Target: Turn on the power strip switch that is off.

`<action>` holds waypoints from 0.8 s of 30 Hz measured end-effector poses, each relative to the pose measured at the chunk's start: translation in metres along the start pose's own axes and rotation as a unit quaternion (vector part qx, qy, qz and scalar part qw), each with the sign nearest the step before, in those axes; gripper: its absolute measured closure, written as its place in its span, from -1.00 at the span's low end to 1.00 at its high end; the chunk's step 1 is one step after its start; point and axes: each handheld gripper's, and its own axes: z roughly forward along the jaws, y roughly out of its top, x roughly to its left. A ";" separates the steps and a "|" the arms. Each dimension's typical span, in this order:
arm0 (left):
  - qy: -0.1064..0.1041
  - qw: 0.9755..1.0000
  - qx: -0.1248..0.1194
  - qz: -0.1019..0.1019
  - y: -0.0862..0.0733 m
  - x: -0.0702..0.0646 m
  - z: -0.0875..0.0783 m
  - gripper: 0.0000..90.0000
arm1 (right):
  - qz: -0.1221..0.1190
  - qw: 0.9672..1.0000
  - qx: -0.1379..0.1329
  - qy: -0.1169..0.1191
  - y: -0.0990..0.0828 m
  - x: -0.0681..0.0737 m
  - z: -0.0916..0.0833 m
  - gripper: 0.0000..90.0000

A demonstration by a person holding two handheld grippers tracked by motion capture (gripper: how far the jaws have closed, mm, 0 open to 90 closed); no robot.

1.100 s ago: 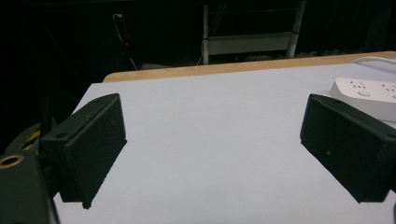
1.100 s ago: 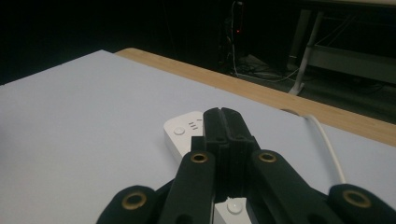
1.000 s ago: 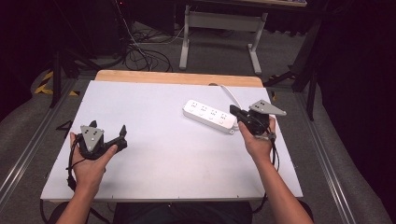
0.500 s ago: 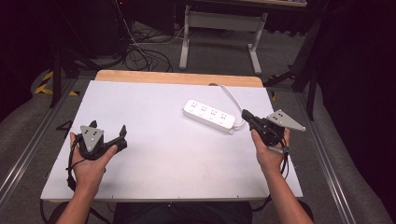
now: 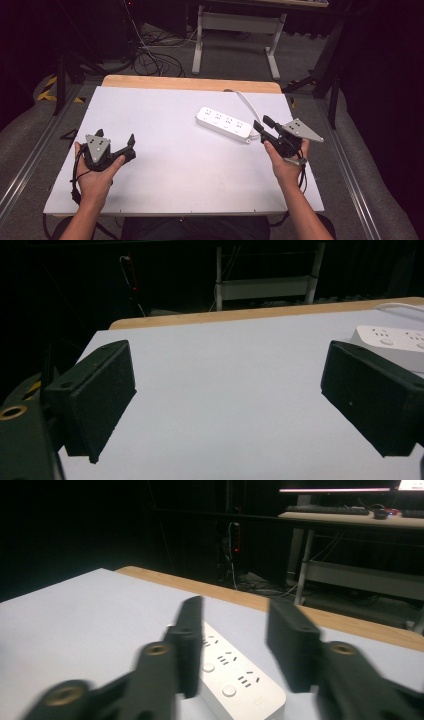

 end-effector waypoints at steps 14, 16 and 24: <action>-0.001 1.000 0.000 0.001 0.000 0.000 0.001 -0.82 | 0.013 1.000 0.014 -0.009 -0.003 0.000 0.004 -0.61; -0.003 1.000 0.001 0.002 0.000 -0.001 0.001 -0.82 | 0.012 1.000 0.016 -0.009 -0.003 0.000 0.004 -0.63; -0.004 1.000 0.001 0.003 0.001 -0.001 0.001 -0.81 | 0.013 1.000 0.017 -0.012 -0.004 -0.001 0.003 -0.70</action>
